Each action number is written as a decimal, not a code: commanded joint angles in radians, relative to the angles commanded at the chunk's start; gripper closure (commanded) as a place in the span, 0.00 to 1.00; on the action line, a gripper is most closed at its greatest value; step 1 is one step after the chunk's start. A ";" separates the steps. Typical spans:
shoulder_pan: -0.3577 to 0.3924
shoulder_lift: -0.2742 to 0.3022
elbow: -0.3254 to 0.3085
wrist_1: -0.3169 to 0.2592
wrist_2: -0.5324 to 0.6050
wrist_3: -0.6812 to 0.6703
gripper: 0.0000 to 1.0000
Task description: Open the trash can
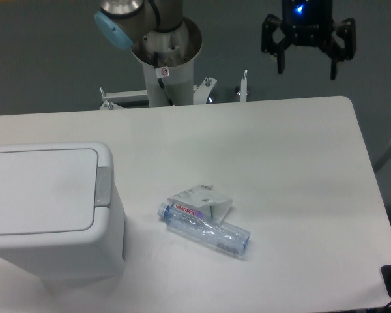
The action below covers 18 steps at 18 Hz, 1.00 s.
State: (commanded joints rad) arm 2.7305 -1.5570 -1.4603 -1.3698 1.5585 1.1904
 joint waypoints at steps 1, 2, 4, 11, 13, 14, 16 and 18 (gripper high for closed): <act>0.000 -0.003 -0.002 0.000 0.000 0.000 0.00; -0.002 -0.003 0.000 -0.002 -0.003 0.002 0.00; -0.003 -0.003 -0.005 0.000 -0.011 -0.002 0.00; -0.005 -0.006 -0.005 0.012 -0.124 -0.205 0.00; -0.006 -0.018 -0.003 0.053 -0.147 -0.291 0.00; -0.021 -0.029 0.001 0.090 -0.156 -0.339 0.00; -0.070 -0.070 0.034 0.159 -0.161 -0.455 0.00; -0.106 -0.106 0.073 0.169 -0.161 -0.610 0.00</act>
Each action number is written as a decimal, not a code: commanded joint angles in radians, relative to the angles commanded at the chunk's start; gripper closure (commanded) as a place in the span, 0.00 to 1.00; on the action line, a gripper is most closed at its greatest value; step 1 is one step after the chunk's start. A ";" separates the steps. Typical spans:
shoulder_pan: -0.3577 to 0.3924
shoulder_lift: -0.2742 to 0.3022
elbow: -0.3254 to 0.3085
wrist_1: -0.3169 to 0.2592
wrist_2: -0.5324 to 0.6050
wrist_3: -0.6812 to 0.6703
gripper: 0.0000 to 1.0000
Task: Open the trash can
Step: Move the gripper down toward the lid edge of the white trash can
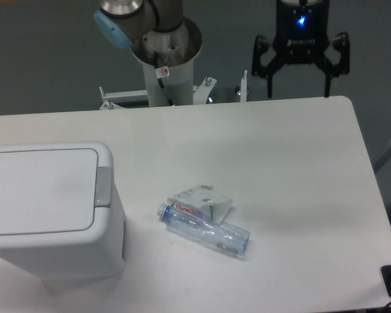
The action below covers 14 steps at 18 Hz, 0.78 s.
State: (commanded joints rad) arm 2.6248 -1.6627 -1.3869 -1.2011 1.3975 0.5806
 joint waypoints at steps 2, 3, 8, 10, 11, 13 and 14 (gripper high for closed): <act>-0.058 -0.040 0.052 -0.002 0.000 -0.161 0.00; -0.086 -0.042 0.057 -0.002 -0.003 -0.212 0.00; -0.267 -0.084 0.052 -0.003 -0.043 -0.521 0.00; -0.287 -0.095 0.040 -0.003 -0.109 -0.580 0.00; -0.287 -0.101 0.034 -0.005 -0.138 -0.594 0.00; -0.290 -0.109 0.011 -0.003 -0.196 -0.617 0.00; -0.301 -0.118 0.008 -0.003 -0.196 -0.621 0.00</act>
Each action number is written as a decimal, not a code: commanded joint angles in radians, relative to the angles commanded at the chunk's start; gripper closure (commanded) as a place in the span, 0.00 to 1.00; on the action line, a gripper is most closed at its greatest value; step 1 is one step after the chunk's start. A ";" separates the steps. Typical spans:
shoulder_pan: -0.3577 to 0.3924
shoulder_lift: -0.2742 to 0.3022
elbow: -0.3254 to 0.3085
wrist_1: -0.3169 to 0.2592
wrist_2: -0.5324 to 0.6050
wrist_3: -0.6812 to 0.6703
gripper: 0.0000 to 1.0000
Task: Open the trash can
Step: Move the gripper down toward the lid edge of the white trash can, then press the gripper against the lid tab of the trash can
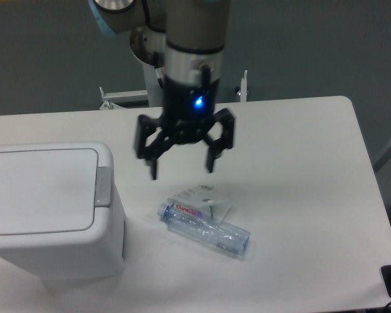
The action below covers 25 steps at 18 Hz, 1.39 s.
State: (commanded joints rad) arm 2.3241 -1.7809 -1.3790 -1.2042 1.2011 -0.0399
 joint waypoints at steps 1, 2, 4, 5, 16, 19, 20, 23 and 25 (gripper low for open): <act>-0.018 -0.008 0.000 0.000 0.011 -0.002 0.00; -0.025 -0.015 -0.002 0.002 0.014 -0.002 0.00; -0.032 -0.020 -0.009 0.002 0.014 0.000 0.00; -0.035 -0.022 -0.012 0.002 0.014 0.000 0.00; -0.061 -0.017 -0.043 0.002 0.018 0.000 0.00; -0.061 -0.015 -0.043 0.005 0.018 0.005 0.00; -0.060 -0.015 -0.043 0.006 0.018 0.006 0.00; -0.061 -0.017 -0.045 0.008 0.020 0.011 0.00; -0.061 -0.018 -0.046 0.008 0.029 0.011 0.00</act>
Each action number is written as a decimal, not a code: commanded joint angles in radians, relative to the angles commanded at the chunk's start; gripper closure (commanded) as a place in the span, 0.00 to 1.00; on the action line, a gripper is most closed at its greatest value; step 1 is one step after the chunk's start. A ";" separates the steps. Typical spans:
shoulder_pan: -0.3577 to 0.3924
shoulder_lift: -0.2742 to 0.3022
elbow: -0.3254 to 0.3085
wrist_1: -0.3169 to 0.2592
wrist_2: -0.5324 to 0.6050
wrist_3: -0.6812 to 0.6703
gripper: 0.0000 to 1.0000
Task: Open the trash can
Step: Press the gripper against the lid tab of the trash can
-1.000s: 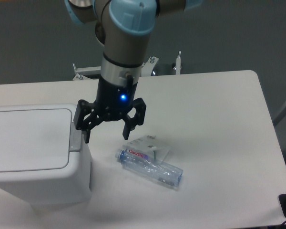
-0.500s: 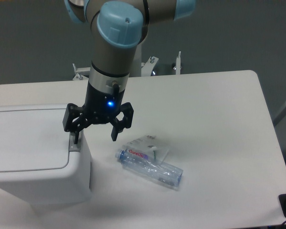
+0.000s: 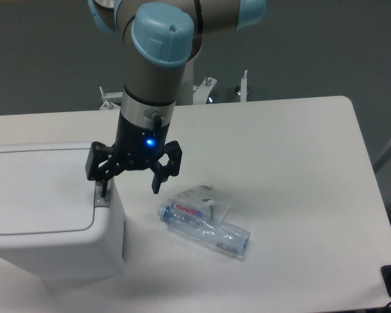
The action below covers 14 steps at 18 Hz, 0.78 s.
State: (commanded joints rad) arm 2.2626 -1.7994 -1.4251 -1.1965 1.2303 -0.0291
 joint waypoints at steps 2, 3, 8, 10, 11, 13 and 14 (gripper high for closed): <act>0.002 0.002 -0.006 0.000 0.002 0.000 0.00; 0.002 0.005 -0.012 -0.002 0.003 0.000 0.00; 0.002 0.009 -0.020 0.002 0.003 0.000 0.00; 0.002 0.008 -0.020 0.002 0.003 0.000 0.00; 0.002 0.008 -0.020 0.002 0.003 0.000 0.00; 0.000 0.008 -0.020 0.002 0.003 0.000 0.00; 0.000 0.008 -0.020 0.003 0.003 0.000 0.00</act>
State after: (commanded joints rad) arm 2.2626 -1.7917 -1.4450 -1.1935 1.2333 -0.0291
